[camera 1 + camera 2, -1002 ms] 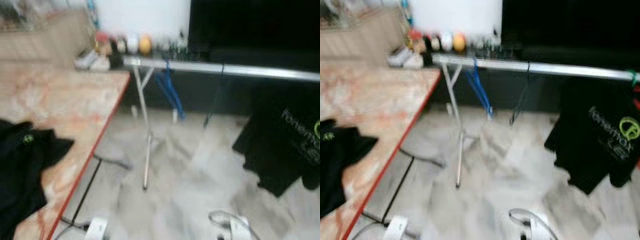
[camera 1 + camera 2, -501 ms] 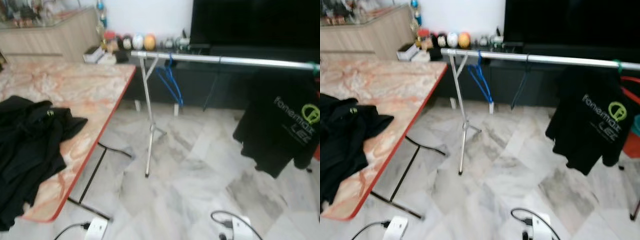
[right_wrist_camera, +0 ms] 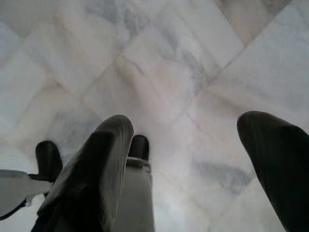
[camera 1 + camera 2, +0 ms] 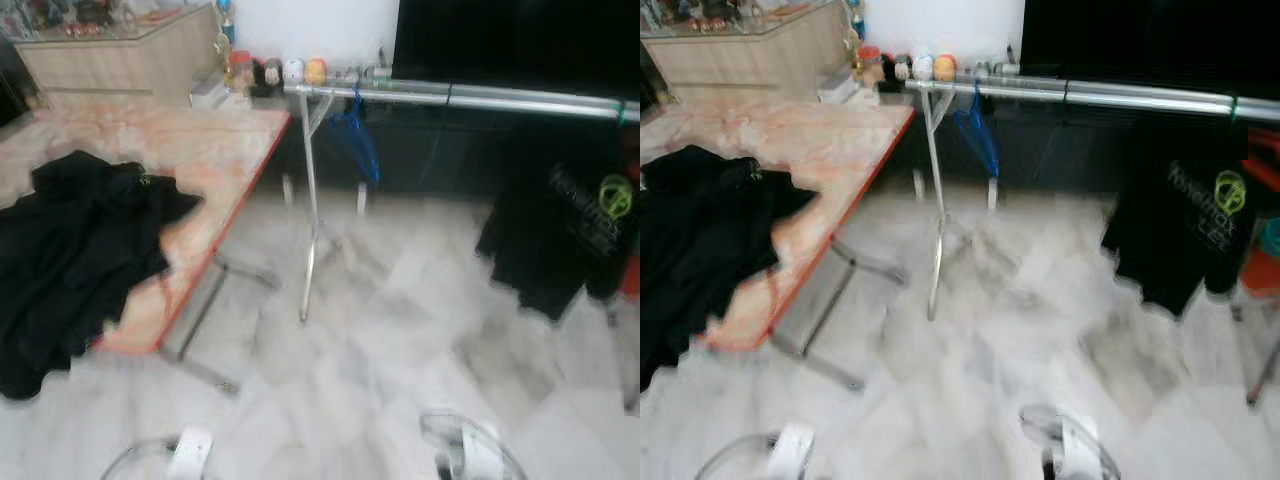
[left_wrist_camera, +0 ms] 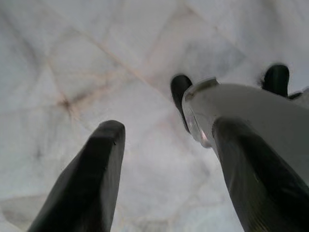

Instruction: Hang hanger

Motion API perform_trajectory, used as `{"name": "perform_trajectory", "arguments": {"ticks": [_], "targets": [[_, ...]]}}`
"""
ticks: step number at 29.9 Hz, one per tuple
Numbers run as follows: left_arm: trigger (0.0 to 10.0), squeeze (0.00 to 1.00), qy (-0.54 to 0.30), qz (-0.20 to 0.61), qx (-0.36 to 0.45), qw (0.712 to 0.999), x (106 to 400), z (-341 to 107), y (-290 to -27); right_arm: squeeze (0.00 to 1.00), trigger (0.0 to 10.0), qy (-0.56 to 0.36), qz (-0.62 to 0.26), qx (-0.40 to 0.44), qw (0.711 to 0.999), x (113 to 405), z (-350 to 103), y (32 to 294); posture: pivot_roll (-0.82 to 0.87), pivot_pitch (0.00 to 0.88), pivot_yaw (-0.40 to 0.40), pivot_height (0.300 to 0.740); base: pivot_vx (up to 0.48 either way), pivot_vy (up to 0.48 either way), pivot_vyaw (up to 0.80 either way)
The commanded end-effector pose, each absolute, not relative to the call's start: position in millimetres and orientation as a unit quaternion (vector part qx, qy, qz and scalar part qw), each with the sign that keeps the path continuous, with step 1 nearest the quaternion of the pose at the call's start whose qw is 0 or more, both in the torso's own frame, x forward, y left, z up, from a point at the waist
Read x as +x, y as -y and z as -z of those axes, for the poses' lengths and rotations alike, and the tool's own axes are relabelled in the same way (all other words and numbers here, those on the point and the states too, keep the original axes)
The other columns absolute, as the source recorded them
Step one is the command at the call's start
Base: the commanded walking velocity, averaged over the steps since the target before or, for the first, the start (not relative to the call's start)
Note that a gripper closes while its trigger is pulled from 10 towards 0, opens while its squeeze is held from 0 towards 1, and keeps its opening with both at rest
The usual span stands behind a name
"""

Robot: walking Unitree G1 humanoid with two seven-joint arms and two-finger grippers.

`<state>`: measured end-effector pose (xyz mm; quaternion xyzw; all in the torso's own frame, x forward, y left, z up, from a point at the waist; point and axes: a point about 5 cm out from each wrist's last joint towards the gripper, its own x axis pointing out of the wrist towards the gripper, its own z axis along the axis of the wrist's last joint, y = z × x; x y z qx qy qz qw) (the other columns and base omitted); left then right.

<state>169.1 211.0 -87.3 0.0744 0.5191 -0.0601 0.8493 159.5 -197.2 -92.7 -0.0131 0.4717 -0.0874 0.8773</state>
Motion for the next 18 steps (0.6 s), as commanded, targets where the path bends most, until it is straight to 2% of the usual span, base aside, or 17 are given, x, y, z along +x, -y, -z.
{"name": "perform_trajectory", "arguments": {"ticks": [1,3,18], "targets": [[10.0,0.00,-0.520,0.064,0.081,0.848,170.7,86.9,-209.9,0.00,10.0,-0.467,0.094,-0.013,0.879,163.3,90.6,200.4,-0.02,0.000,0.026,0.740,0.000,0.000,0.00],[10.0,0.00,-0.520,0.064,0.081,0.848,170.7,86.9,-210.0,0.00,10.0,-0.467,0.092,-0.019,0.879,163.5,90.5,200.6,-0.02,0.000,0.026,0.740,0.000,0.000,-0.31],[10.0,0.00,-0.518,0.067,0.076,0.849,170.6,87.0,-208.7,0.00,10.0,-0.471,0.093,-0.028,0.877,162.9,90.8,201.6,-0.02,0.000,0.025,0.740,0.000,0.000,-0.75]]}}
